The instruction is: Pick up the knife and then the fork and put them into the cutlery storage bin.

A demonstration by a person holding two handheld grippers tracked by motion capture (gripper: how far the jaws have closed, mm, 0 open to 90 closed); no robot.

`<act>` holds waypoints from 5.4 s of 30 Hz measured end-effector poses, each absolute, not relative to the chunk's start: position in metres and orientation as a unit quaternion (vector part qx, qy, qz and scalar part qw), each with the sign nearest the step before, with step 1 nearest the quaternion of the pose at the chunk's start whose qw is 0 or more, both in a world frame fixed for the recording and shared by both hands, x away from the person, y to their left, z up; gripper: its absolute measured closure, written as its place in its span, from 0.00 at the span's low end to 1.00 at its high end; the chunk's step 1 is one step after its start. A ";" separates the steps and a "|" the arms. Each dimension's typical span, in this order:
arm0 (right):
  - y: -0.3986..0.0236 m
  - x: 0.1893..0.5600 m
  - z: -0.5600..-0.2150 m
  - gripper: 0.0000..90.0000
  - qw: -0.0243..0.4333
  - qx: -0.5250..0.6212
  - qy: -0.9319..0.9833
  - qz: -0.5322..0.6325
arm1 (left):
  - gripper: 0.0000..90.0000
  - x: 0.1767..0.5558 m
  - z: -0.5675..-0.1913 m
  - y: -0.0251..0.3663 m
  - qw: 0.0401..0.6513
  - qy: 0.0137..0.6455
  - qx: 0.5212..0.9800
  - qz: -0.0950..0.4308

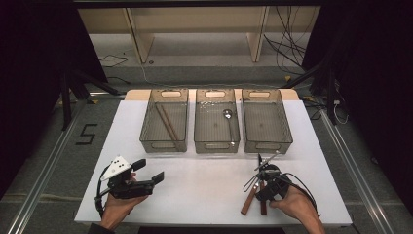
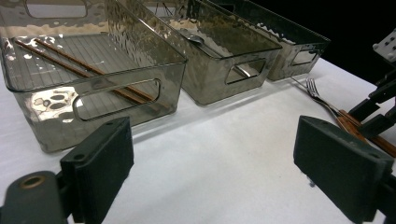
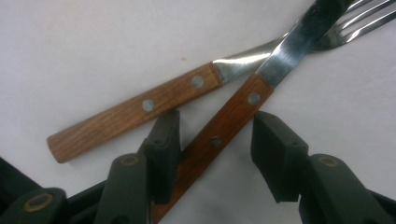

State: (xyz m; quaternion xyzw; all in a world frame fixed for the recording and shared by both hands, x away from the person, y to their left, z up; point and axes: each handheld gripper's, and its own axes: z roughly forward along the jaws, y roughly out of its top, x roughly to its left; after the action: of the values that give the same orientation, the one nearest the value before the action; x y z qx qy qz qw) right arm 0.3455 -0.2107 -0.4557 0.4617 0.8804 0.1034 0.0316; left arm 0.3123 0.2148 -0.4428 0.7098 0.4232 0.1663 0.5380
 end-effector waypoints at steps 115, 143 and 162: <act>-0.248 0.448 -0.350 0.86 0.161 0.505 0.802 0.277 | 0.13 0.313 -0.443 0.216 0.537 0.426 0.708 0.169; -0.230 0.505 -0.365 0.86 0.142 0.555 0.769 0.283 | 0.13 0.314 -0.443 0.216 0.539 0.426 0.708 0.167; -0.224 0.520 -0.379 0.85 0.138 0.580 0.756 0.270 | 0.13 0.314 -0.443 0.216 0.540 0.426 0.706 0.167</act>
State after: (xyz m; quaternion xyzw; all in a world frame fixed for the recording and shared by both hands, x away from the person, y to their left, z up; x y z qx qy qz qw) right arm 0.5204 -0.2241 -0.3793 0.5801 0.7560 0.2702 0.1375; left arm 0.3140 0.2156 -0.4429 0.7063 0.4264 0.1669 0.5399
